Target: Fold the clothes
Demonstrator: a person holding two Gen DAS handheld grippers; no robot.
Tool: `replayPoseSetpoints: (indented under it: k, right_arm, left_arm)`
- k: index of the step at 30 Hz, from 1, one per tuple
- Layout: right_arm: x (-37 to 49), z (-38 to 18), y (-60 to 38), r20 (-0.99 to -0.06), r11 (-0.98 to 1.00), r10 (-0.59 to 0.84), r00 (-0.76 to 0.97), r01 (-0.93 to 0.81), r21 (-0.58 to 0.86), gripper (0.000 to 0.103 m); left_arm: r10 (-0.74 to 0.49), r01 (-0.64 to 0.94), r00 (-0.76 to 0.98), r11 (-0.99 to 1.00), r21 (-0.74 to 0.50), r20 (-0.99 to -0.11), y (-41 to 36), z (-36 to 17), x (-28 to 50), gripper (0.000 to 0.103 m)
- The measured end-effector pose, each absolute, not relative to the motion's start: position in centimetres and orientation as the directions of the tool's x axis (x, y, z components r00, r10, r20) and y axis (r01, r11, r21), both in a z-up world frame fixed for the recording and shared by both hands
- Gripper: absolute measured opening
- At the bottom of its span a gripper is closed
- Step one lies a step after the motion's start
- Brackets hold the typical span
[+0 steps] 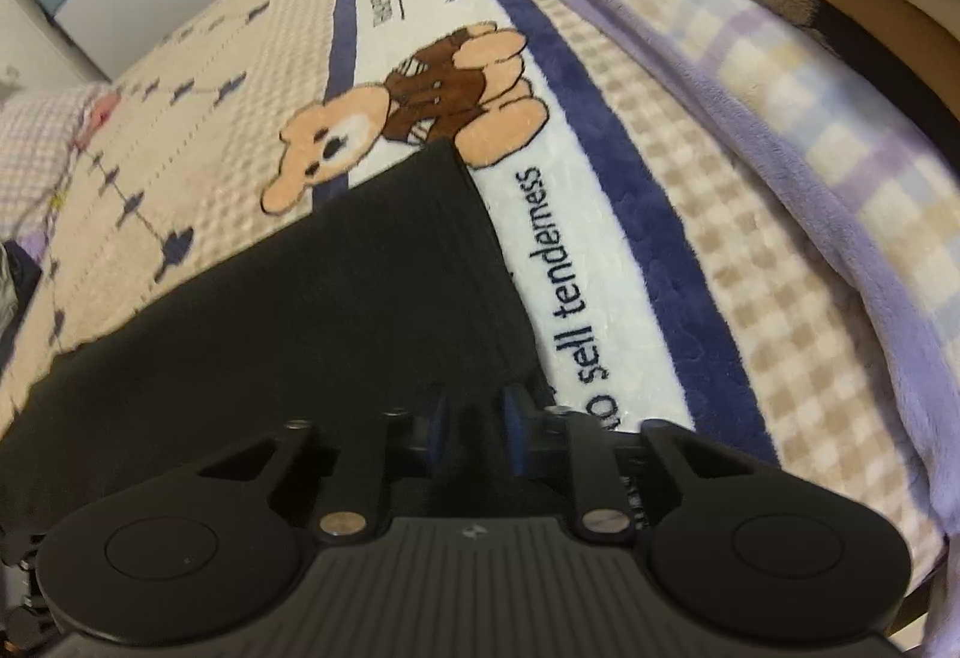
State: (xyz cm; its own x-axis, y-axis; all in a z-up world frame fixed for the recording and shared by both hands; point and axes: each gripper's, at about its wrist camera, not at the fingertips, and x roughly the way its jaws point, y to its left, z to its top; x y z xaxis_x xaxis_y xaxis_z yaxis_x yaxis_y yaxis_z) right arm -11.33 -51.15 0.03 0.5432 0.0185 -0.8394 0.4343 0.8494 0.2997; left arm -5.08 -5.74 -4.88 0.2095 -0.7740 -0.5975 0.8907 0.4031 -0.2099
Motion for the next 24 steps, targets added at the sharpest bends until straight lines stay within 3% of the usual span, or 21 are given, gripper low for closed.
replayPoseSetpoints:
  k: [7,15,24]
  right_arm:
    - [-11.6,3.4,-52.5,-0.739,0.798,0.016,0.674,0.437,0.416,0.008]
    - [-9.1,8.0,-53.6,-0.614,0.751,0.025,0.789,0.390,0.532,0.008]
    - [-5.3,14.0,-52.9,-0.445,0.733,0.073,0.892,0.255,0.631,0.008]
  left_arm:
    - [-0.816,0.869,0.238,0.421,-0.259,-0.528,-4.4,-3.2,-3.8,0.002]
    - [-0.848,0.828,0.383,0.491,-0.271,-0.368,-1.9,0.1,-2.4,0.002]
    - [-0.811,0.792,0.552,0.582,-0.182,-0.192,-0.5,4.1,-3.4,0.002]
